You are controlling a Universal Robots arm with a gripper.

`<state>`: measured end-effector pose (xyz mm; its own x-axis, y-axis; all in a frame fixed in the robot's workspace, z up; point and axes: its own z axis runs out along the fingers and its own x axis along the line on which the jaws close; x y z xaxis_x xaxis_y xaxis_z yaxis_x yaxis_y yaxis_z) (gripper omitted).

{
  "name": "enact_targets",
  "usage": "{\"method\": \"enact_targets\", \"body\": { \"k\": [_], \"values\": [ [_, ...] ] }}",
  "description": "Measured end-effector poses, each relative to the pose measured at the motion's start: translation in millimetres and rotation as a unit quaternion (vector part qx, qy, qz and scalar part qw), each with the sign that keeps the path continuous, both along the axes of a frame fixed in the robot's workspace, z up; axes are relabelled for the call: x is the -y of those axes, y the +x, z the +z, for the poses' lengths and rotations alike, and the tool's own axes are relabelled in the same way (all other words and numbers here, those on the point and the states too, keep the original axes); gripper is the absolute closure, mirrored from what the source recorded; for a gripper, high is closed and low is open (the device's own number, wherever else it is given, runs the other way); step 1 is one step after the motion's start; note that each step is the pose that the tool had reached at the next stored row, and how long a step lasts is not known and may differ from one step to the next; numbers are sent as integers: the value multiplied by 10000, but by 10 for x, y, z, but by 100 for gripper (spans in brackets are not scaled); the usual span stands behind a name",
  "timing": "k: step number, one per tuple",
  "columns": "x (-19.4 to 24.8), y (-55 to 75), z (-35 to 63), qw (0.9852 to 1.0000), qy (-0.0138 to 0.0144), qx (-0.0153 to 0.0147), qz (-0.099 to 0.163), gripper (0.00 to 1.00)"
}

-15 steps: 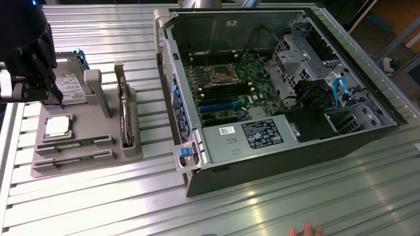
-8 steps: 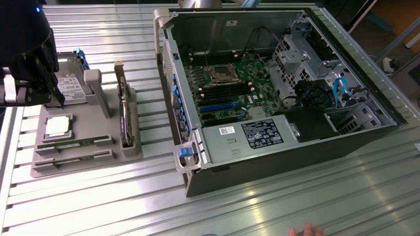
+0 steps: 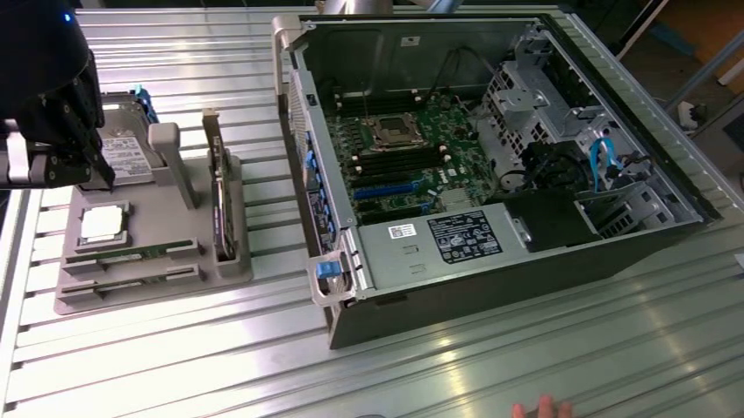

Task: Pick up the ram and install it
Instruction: 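Pick up the ram and move it above insertion slot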

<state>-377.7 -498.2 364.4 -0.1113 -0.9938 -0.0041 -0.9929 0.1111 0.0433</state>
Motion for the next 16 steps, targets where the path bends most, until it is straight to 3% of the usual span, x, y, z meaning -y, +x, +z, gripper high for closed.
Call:
{"method": "enact_targets", "body": {
  "k": [3, 6, 9, 10, 13, 16],
  "values": [
    [0, 0, 0, 10000, 0, 0, 0, 89],
    [0, 0, 0, 10000, 0, 0, 0, 76],
    [0, 0, 0, 9999, 0, 0, 107, 76],
    [4, 0, -64, 9999, 0, 0, 108, 76],
    [53, 0, -449, 9999, 0, -1, 141, 76],
    [140, 0, -751, 9998, 1, -7, 174, 76]
  ]
}}
